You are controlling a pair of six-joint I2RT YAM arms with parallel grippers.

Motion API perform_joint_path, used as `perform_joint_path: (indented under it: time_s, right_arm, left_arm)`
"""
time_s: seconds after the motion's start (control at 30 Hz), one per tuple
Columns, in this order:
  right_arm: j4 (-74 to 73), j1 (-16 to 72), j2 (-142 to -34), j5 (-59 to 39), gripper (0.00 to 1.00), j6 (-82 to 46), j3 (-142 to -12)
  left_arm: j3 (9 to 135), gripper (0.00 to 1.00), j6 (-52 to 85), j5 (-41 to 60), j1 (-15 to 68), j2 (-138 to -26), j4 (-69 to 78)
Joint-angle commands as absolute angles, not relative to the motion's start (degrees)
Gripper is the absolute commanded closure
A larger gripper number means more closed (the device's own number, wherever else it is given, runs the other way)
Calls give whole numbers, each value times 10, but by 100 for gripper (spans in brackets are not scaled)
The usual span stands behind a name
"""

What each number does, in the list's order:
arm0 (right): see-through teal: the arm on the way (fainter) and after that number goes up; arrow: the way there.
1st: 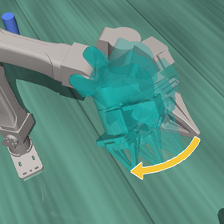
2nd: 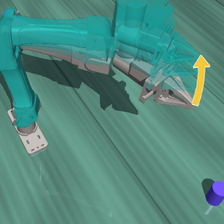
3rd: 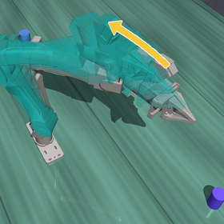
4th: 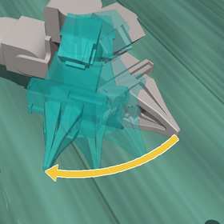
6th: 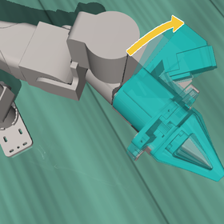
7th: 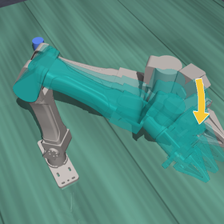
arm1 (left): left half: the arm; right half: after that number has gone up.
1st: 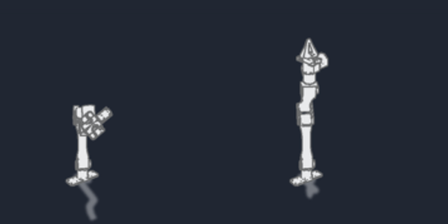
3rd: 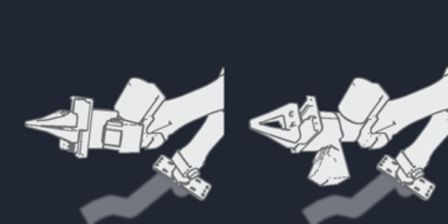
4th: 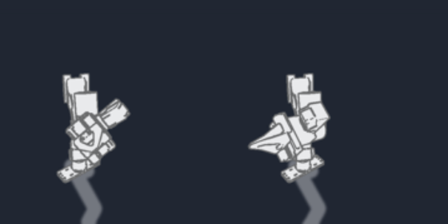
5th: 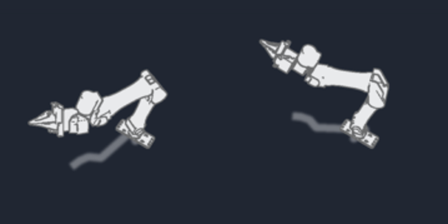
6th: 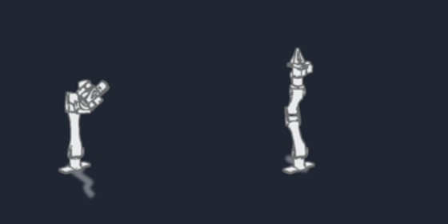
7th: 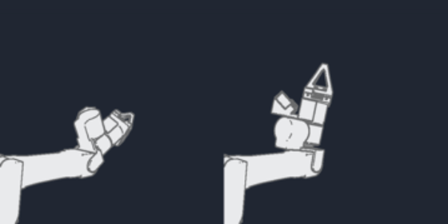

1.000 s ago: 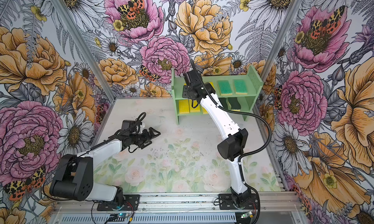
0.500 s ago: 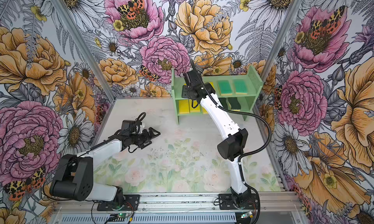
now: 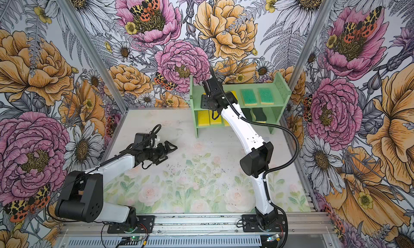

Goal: Place and organize the cleaning sponges onto the shelf
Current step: 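Lower the yellow sponge onto the upper tier and open the right gripper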

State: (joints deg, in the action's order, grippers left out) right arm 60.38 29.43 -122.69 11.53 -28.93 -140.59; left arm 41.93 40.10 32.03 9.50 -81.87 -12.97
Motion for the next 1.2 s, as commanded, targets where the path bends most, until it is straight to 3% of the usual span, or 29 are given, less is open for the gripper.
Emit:
perform_joint_path:
  time_s: [0.0,0.73,1.17]
  right_arm:
    - [605,293,-1240,105,35,-276,-1422]
    - [604,292,-1237,110,29,-277,-1426]
    - [605,288,-1220,104,11,-272,-1450]
  left_arm:
    - [415,1,390,330,89,-807,-114]
    - [411,1,390,329,88,-805,-114]
    - [410,1,390,330,88,-799,-117]
